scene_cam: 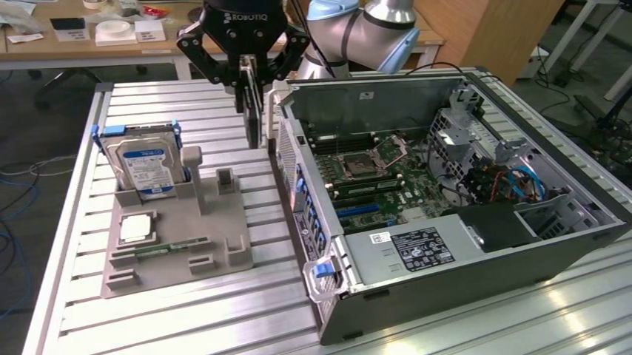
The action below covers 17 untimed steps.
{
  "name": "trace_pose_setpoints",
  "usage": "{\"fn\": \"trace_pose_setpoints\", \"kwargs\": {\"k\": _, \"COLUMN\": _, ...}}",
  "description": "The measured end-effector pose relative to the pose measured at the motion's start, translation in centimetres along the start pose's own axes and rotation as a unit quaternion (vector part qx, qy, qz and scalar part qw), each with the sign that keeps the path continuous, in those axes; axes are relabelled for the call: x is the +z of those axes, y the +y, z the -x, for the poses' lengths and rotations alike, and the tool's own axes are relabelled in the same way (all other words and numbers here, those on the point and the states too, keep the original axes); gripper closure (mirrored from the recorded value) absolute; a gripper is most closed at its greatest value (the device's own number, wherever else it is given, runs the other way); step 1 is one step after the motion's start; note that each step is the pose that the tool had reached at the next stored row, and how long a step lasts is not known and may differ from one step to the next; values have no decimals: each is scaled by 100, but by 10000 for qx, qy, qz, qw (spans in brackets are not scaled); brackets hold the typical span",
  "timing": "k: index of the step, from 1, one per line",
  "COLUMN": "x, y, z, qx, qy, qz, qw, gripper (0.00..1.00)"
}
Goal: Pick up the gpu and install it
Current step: 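Pick up the gpu and move the gpu toward the slot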
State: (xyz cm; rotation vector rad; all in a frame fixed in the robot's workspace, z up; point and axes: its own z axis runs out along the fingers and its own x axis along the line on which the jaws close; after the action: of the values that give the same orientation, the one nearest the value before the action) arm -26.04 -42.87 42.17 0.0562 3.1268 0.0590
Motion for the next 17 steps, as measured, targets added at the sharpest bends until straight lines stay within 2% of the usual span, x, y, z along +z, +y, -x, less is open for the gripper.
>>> {"fn": "trace_pose_setpoints", "kwargs": {"k": 17, "x": 2, "y": 3, "z": 92, "qx": 0, "qy": 0, "qz": 0, "qw": 10000, "gripper": 72}}
